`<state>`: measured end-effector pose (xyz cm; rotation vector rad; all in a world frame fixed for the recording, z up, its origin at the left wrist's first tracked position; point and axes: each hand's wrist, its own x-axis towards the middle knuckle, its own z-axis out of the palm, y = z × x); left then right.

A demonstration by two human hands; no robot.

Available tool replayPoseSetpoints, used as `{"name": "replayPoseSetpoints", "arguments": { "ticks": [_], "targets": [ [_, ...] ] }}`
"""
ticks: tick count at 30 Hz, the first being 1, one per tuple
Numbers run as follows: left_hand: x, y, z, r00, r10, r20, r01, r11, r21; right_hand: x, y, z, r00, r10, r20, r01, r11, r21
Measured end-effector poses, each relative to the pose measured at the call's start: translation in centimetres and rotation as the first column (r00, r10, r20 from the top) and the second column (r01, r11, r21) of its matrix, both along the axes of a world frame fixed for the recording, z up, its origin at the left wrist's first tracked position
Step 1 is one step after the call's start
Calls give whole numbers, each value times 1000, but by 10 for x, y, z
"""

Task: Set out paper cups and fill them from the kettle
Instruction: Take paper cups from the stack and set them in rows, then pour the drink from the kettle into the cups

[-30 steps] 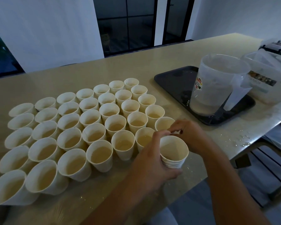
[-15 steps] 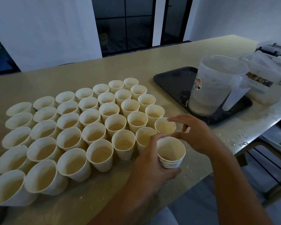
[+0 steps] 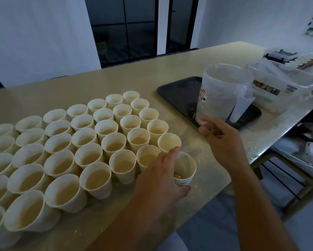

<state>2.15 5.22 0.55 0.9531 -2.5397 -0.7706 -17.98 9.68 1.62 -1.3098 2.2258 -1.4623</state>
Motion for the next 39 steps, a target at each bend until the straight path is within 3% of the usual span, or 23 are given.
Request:
{"name": "replayPoseSetpoints", "arguments": {
  "ticks": [6,11,17,23,25,30,36,39],
  "targets": [
    [5,0,16,998,-4,69,11,994,-109,10,-2,6,1000,8,22,-5,996,-92],
    [20,-7,51,999,34,-20,-35,997,-74,35,-10,34,992,119,-43,-123,983,-134],
    [99,-31,98,946,321,-45,-321,947,6,102,-37,87,922,360,-146,-374,923,-87],
    [245,-43,129,811,585,9,-584,810,-44,224,-71,100,740,661,-120,-671,738,-71],
    [304,-40,136,745,666,-15,-666,743,-67,277,-82,98,638,765,-85,-770,635,-68],
    [410,-40,130,659,751,42,-744,659,-112,389,-102,83,464,886,-14,-886,464,2],
    [465,-59,83,689,709,154,-710,702,-57,466,-111,47,418,908,40,-870,387,305],
    [472,-72,64,747,645,161,-643,763,-71,487,-109,29,391,905,165,-887,323,329]
  ]
}}
